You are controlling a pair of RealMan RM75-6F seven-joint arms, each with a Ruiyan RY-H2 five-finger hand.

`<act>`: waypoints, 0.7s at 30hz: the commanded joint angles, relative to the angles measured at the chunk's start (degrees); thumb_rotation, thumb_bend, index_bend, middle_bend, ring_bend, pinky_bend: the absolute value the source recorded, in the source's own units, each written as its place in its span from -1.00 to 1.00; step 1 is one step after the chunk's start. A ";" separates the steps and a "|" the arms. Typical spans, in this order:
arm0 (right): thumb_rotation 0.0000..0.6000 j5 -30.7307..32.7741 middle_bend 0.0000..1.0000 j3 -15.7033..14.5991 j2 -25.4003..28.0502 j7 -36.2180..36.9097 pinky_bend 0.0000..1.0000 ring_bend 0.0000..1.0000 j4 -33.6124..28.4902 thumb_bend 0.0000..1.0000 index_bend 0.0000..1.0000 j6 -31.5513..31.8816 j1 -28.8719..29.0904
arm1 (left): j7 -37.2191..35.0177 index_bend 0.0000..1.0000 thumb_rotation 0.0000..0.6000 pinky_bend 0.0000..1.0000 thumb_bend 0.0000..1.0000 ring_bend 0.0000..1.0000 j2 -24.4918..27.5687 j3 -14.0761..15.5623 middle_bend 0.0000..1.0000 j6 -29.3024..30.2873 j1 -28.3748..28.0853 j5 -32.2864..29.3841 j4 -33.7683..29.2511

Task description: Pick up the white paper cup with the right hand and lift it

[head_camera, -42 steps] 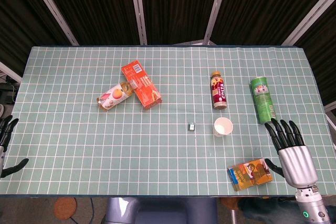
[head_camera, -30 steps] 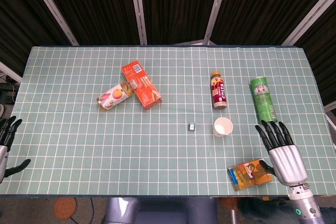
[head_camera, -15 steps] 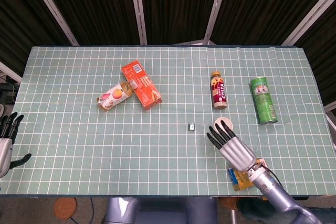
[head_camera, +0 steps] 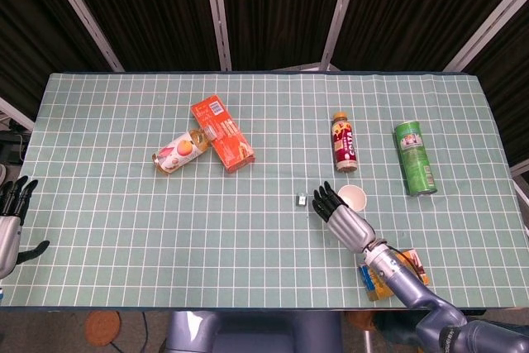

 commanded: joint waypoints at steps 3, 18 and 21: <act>1.00 1.80 -1.00 -0.01 -2.08 -3.78 -1.00 -1.00 3.12 -0.93 -1.00 0.70 0.35 | -0.12 -1.00 1.00 -1.00 -1.00 -1.00 0.09 0.05 -1.00 0.20 0.03 0.15 -0.10; 1.00 1.87 -0.45 -2.33 -3.54 -3.21 -0.85 -0.88 7.34 -0.55 -0.56 3.52 1.00 | 0.12 -1.00 1.00 -1.00 -1.00 -1.00 0.30 0.27 -1.00 -0.23 -0.17 -0.32 -0.57; 1.00 0.90 -0.37 -2.90 -3.61 -1.76 -0.74 -0.79 8.36 -0.47 -0.48 4.31 1.50 | 0.09 -1.00 1.00 -1.00 -1.00 -1.00 0.33 0.32 -1.00 -0.34 -0.23 -0.33 -0.60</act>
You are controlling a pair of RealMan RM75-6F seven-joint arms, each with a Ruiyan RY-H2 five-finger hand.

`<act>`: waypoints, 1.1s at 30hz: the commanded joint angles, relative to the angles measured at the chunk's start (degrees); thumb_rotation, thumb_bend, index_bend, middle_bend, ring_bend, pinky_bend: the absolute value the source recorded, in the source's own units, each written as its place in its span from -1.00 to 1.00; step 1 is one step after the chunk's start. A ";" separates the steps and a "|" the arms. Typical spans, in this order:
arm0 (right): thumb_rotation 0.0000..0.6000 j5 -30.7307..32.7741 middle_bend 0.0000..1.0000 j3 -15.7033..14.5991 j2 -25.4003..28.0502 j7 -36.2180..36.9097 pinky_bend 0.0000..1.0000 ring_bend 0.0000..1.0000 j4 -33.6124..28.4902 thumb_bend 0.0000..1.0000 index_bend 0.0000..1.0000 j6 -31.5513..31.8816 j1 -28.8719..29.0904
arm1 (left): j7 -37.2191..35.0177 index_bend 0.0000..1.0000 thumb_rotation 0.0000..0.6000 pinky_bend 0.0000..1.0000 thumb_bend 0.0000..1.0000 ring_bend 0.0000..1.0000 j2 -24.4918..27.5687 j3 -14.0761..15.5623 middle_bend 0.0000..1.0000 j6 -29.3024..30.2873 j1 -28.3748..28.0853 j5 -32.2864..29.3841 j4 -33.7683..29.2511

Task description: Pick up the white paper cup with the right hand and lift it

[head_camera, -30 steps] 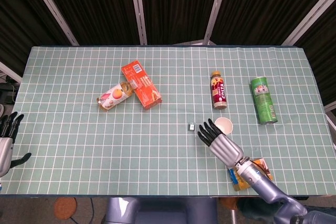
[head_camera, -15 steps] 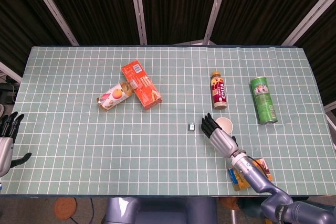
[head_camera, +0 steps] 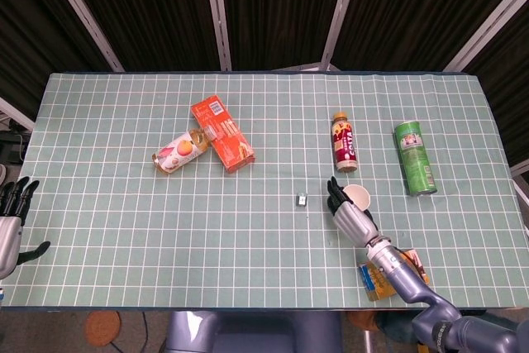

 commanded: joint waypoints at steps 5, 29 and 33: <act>1.00 -2.67 -0.33 -1.49 0.26 4.90 -0.66 -0.73 1.69 -0.45 -0.43 2.76 1.00 | -0.17 -1.00 1.00 -1.00 -1.00 -1.00 0.15 0.15 -1.00 -0.11 -0.08 0.12 -0.11; 1.00 7.01 -0.27 -0.91 6.84 50.90 -0.82 -0.66 -17.70 -0.45 -0.42 0.36 2.26 | -1.80 -1.00 1.00 -1.00 -1.00 -1.00 1.25 0.90 -1.00 0.40 0.23 1.60 -1.19; 1.00 8.62 -0.27 -1.10 5.76 52.88 -0.82 -0.66 -17.29 -0.45 -0.42 -1.73 2.99 | -2.03 -1.00 1.00 -1.00 -1.00 -1.00 1.29 0.84 -1.00 0.18 0.14 1.36 -1.12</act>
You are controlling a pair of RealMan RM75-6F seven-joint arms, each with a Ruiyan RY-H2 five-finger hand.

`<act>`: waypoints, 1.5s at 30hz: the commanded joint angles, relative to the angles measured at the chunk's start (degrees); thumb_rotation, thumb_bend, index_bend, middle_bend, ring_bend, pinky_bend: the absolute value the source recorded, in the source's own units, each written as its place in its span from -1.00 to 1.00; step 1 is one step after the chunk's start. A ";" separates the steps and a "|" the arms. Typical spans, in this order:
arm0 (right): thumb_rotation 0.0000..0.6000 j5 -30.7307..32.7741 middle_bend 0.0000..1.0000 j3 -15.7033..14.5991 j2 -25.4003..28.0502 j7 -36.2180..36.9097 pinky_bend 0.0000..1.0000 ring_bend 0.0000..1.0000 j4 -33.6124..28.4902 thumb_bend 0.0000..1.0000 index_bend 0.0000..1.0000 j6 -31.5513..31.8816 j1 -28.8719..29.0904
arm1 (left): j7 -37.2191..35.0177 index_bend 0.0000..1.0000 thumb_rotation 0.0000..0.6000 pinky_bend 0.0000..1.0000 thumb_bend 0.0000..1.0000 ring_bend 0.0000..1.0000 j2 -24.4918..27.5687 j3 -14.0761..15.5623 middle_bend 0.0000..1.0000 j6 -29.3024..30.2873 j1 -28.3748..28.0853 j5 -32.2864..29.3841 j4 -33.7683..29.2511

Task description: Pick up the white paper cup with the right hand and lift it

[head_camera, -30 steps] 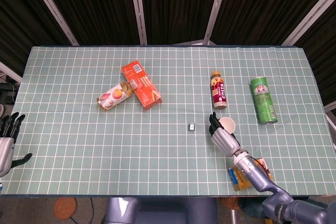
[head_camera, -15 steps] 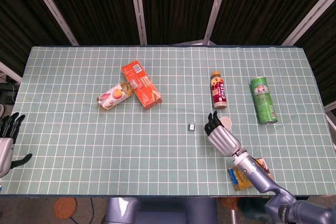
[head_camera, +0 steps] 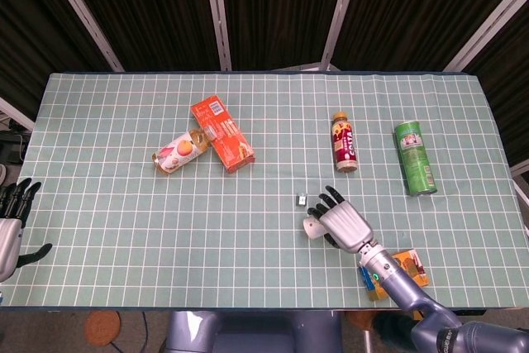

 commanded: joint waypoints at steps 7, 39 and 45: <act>1.00 1.41 -0.59 -0.88 -1.15 -0.55 -0.91 -0.90 0.87 -0.55 -0.74 -1.76 1.07 | -0.57 -1.00 1.00 -1.00 -1.00 -1.00 0.25 -0.08 -1.00 -0.62 -0.22 -0.52 0.03; 1.00 -9.00 -0.90 -8.38 -1.71 -44.88 -1.00 -1.00 1.25 -0.80 -0.98 3.07 -2.66 | -1.12 -1.00 1.00 -1.00 -1.00 -1.00 0.85 0.51 -1.00 0.26 0.21 1.00 -0.70; 1.00 -9.65 -0.87 -7.75 -3.09 -46.32 -1.00 -1.00 4.08 -0.78 -0.98 3.40 -2.67 | -0.81 -1.00 1.00 -1.00 -1.00 -1.00 0.68 0.45 -1.00 0.17 0.15 0.79 -0.66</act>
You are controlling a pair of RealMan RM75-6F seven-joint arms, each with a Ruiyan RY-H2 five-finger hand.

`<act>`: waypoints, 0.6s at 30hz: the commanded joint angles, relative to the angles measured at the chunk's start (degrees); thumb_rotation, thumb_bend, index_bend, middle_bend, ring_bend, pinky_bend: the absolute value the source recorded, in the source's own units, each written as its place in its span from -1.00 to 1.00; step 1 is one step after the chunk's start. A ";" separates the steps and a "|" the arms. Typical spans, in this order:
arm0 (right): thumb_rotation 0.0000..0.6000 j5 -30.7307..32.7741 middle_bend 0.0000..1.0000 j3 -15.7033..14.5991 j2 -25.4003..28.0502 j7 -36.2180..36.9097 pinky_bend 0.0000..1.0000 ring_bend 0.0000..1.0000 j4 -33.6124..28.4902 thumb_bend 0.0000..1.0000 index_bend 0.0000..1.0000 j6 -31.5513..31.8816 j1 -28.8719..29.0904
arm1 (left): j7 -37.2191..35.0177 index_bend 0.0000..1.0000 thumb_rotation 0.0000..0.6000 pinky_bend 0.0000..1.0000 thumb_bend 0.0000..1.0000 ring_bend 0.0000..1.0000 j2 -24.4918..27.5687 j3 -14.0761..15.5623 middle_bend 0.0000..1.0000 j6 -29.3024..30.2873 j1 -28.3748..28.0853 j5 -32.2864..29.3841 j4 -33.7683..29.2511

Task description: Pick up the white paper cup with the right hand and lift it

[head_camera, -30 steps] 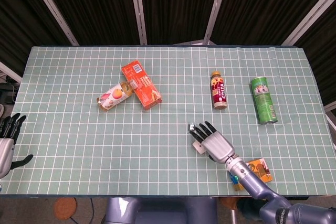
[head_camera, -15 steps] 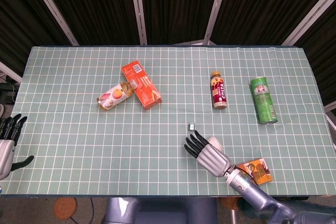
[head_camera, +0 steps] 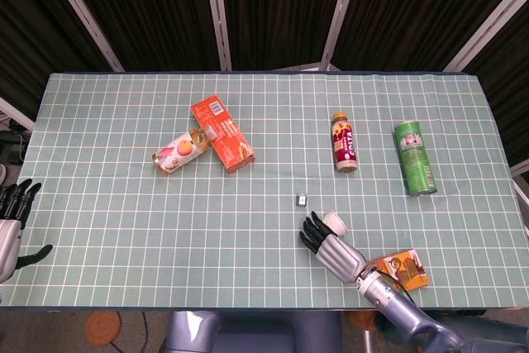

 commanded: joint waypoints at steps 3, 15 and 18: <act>1.00 0.53 -0.81 0.85 -1.14 -1.62 -1.00 -1.00 1.89 -0.76 -0.98 -0.24 -0.09 | 0.14 -1.00 1.00 -1.00 -1.00 -1.00 -0.07 -0.01 -1.00 -0.11 -0.06 -0.10 0.05; 1.00 -2.95 -0.36 0.38 -2.58 2.29 -0.74 -0.68 5.85 -0.49 -0.61 1.45 0.56 | 0.08 -1.00 1.00 -1.00 -1.00 -1.00 -0.10 -0.07 -1.00 -0.29 -0.16 -0.27 0.18; 1.00 -4.37 -0.32 0.53 -2.83 5.68 -0.69 -0.64 6.64 -0.48 -0.59 2.91 0.89 | 0.07 -1.00 1.00 -1.00 -1.00 -1.00 -0.11 -0.10 -1.00 -0.26 -0.15 -0.32 0.16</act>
